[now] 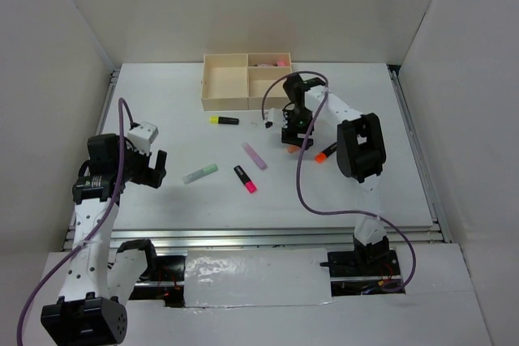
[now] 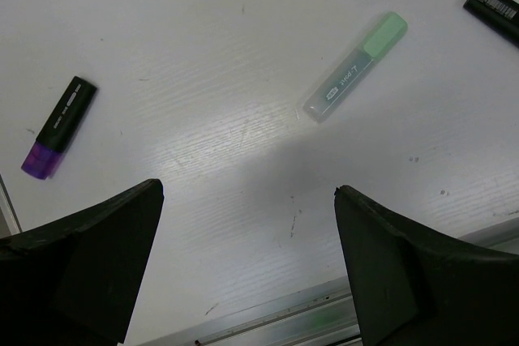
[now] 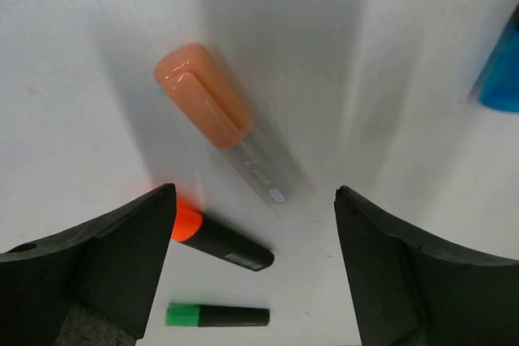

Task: Sort the stationery into containers
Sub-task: Pick up the pen from the center of the board.

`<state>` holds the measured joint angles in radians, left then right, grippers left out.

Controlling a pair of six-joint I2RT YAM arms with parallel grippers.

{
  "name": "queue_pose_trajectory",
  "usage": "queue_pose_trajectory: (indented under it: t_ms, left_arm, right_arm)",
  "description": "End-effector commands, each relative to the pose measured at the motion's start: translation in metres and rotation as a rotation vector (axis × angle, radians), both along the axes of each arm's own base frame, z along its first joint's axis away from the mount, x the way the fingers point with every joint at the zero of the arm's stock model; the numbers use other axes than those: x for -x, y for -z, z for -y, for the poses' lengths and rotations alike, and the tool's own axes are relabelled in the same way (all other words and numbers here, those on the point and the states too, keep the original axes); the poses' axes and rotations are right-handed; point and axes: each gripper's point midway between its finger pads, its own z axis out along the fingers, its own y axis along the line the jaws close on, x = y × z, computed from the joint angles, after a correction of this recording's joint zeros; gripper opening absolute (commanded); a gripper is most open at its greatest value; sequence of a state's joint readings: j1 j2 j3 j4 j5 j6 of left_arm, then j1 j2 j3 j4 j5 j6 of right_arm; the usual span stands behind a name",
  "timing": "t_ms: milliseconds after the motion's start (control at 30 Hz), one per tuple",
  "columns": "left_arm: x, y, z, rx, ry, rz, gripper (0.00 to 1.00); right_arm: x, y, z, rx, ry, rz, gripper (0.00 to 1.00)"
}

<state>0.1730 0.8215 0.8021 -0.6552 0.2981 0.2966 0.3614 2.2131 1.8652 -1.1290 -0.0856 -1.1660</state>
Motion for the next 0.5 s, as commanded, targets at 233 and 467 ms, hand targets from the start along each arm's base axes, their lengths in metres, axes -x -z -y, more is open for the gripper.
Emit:
queue_pose_trajectory:
  t_ms: [233,467]
  left_arm:
    - [-0.004,-0.006,0.004,0.0,0.043,0.02,0.99]
    - [-0.004,-0.007,0.005,0.002,0.042,0.022,0.99]
  right_arm:
    - [-0.016,-0.008,-0.002,0.091,-0.155,0.103,0.77]
    - [-0.011,0.013,-0.005,0.107,-0.233,0.076,0.74]
